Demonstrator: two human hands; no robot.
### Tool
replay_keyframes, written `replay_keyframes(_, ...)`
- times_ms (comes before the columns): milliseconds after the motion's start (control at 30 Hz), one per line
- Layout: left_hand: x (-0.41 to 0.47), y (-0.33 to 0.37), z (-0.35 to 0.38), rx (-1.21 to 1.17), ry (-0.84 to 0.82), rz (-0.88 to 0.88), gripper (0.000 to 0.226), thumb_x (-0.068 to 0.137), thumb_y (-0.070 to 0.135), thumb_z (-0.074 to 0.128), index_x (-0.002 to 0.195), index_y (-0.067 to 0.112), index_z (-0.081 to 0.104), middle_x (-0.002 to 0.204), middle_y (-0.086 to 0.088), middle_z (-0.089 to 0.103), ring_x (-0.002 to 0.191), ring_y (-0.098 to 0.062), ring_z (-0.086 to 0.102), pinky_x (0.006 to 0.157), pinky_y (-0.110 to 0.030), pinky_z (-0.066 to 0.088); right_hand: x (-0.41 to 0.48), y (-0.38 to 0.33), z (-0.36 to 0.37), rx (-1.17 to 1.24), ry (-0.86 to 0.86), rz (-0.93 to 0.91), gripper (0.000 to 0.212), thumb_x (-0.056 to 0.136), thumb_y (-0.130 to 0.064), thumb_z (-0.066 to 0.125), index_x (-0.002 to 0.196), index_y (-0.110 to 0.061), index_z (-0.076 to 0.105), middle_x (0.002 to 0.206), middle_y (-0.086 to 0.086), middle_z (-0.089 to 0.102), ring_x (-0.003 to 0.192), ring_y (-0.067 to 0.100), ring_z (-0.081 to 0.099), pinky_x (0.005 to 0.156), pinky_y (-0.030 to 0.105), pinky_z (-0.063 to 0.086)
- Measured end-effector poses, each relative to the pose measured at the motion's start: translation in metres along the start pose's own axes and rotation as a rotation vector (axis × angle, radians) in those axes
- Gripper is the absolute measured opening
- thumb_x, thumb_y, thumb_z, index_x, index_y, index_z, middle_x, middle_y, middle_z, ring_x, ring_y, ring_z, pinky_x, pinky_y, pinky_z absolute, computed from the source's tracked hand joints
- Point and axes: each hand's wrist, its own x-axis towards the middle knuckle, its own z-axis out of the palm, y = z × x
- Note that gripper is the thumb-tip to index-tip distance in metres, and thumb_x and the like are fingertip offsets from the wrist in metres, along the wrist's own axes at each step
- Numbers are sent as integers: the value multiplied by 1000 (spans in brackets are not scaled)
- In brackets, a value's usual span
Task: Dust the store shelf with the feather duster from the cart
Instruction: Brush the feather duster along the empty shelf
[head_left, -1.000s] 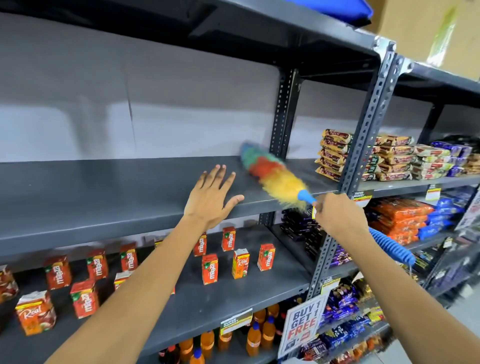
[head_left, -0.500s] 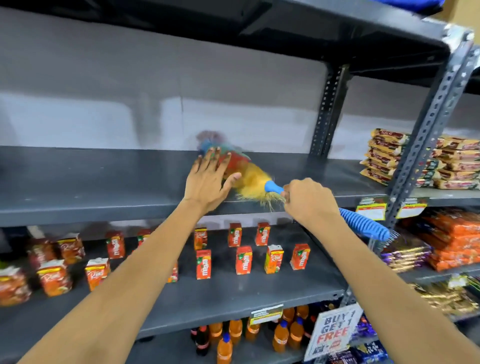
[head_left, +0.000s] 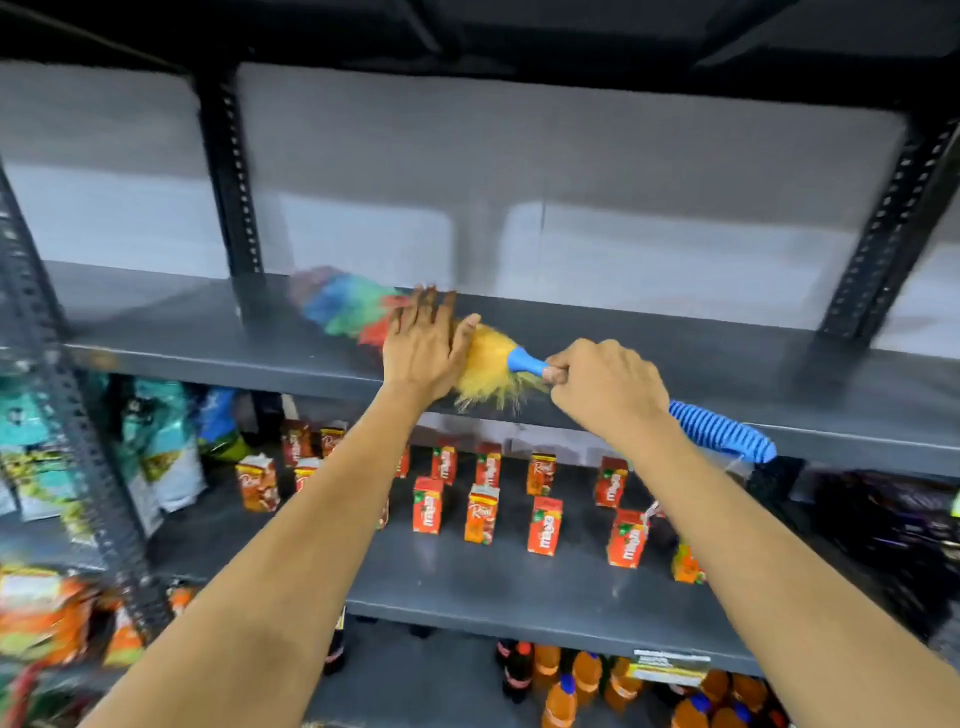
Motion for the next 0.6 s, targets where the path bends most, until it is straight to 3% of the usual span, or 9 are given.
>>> replay_keyframes(100, -3, -14, -7, 17, -5, -31, 60, 96, 49, 21, 144, 13, 22, 155, -14, 22, 145, -27, 14, 117, -44, 9, 0, -31, 7, -9, 38, -32, 27, 92, -25, 52, 114, -11, 60, 107, 13, 63, 97, 34, 61, 68, 35, 39)
replay_keyframes(267, -2, -14, -4, 0, 5, -43, 58, 96, 48, 22, 144, 15, 24, 155, -13, 22, 145, -26, 11, 118, -45, 8, -6, -34, 7, 137, -40, 6, 31, 92, -28, 50, 120, -18, 60, 110, 11, 63, 97, 31, 60, 70, 35, 41)
replay_keyframes(467, 5, 37, 20, -29, -80, 44, 61, 96, 49, 19, 144, 12, 24, 155, -15, 22, 145, -28, 11, 119, -44, 4, -32, 3, 4, 35, 10, 140, 27, 90, -25, 53, 113, -12, 60, 102, 11, 64, 91, 30, 63, 64, 34, 38)
replay_keyframes(600, 4, 94, 43, -80, -162, 150, 63, 95, 51, 18, 144, 11, 24, 156, -15, 20, 146, -27, 8, 119, -43, 4, -53, 66, -15, -50, 20, 321, 28, 90, -27, 52, 113, -14, 62, 108, 12, 64, 99, 34, 61, 72, 35, 43)
